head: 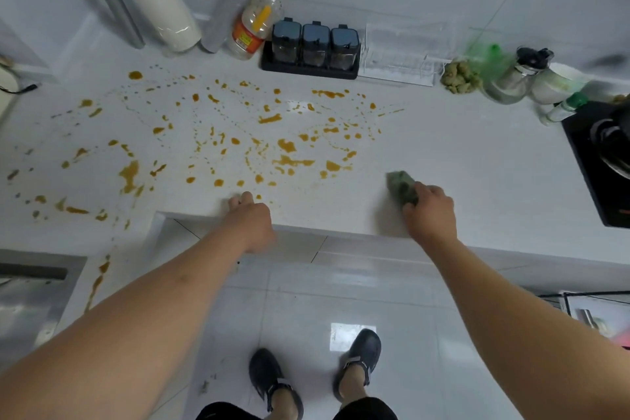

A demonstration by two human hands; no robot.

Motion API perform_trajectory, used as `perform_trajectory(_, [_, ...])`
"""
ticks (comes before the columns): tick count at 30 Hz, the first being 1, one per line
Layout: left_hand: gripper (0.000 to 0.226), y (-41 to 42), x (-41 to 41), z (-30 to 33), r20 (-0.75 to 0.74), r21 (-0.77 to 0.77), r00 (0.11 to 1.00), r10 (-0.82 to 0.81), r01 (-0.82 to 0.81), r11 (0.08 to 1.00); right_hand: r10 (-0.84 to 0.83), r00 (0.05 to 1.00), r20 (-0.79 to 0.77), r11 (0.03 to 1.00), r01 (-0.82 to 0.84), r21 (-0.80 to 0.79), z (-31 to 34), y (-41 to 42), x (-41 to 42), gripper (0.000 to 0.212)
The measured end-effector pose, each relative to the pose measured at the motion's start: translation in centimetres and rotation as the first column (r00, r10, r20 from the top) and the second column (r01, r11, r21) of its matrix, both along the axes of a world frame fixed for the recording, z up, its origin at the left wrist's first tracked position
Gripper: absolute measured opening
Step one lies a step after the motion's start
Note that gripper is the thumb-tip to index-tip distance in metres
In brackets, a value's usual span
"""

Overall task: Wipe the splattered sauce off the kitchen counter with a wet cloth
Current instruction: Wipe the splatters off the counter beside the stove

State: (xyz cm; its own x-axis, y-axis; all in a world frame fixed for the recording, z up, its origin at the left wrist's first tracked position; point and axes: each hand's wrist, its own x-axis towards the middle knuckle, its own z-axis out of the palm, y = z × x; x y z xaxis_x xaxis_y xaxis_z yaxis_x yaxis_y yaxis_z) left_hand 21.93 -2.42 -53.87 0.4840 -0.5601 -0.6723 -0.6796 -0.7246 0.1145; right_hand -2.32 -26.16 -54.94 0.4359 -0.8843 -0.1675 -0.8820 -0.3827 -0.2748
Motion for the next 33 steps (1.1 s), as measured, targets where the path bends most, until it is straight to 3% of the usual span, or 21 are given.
perform_trajectory(3, [0.035,0.5,0.0,-0.3,0.002,-0.003,1.000,0.004,-0.004,1.000,0.209,0.977,-0.033,0.978,-0.208,0.025,-1.6,-0.3,0.1,0.065])
perform_trajectory(6, [0.065,1.7,0.5,-0.8,-0.050,-0.054,0.999,0.016,-0.018,0.998,0.027,0.999,0.038,0.998,-0.029,0.055,-2.9,0.0,2.5,0.068])
perform_trajectory(8, [0.072,2.8,1.4,-1.2,-0.116,-0.138,0.991,0.063,-0.079,0.987,-0.103,0.992,0.068,0.988,0.094,0.125,-3.0,1.6,5.2,0.069])
perform_trajectory(9, [0.072,3.3,1.9,-1.4,-0.151,-0.189,0.984,0.098,-0.126,0.974,-0.092,0.994,0.052,0.985,0.083,0.149,-2.8,2.9,6.6,0.067])
perform_trajectory(11, [0.065,4.2,2.6,-1.4,-0.142,-0.282,0.972,0.187,-0.221,0.934,0.040,0.999,0.005,0.984,-0.040,0.176,-2.6,6.8,9.7,0.065])
perform_trajectory(13, [0.052,4.7,3.1,-1.2,0.013,-0.320,0.963,0.271,-0.253,0.913,0.208,0.978,-0.022,0.960,-0.200,0.195,-2.5,10.8,12.5,0.065])
perform_trajectory(17, [0.031,5.8,4.1,-0.8,0.195,-0.209,0.905,0.379,-0.339,0.917,0.504,0.863,0.028,0.834,-0.495,0.243,-3.2,13.8,14.2,0.062])
perform_trajectory(19, [0.033,6.0,4.4,-0.6,0.195,-0.161,0.913,0.360,-0.332,0.929,0.463,0.882,0.088,0.859,-0.471,0.201,-3.3,11.6,12.2,0.060])
perform_trajectory(21, [0.030,6.0,4.5,-0.5,0.186,-0.106,0.933,0.308,-0.293,0.950,0.367,0.929,0.036,0.926,-0.369,0.077,-3.7,8.0,9.1,0.055])
perform_trajectory(23, [0.031,5.9,4.3,-0.3,0.190,-0.053,0.951,0.244,-0.238,0.970,0.235,0.970,-0.056,0.971,-0.237,-0.029,-4.1,5.1,6.1,0.061])
perform_trajectory(26, [0.024,6.2,4.3,-0.3,0.253,-0.037,0.958,0.137,-0.132,0.991,0.077,0.997,-0.020,0.995,-0.078,-0.054,-4.4,6.0,5.9,0.069])
perform_trajectory(29, [0.035,7.2,4.5,-0.7,0.305,-0.013,0.952,0.041,-0.039,0.999,0.182,0.981,0.071,0.983,-0.179,-0.040,-4.7,11.6,10.1,0.072])
perform_trajectory(33, [0.048,8.4,5.7,-1.2,0.210,-0.059,0.971,0.110,-0.100,0.993,0.292,0.939,0.183,0.950,-0.307,0.060,-4.2,17.9,17.7,0.078])
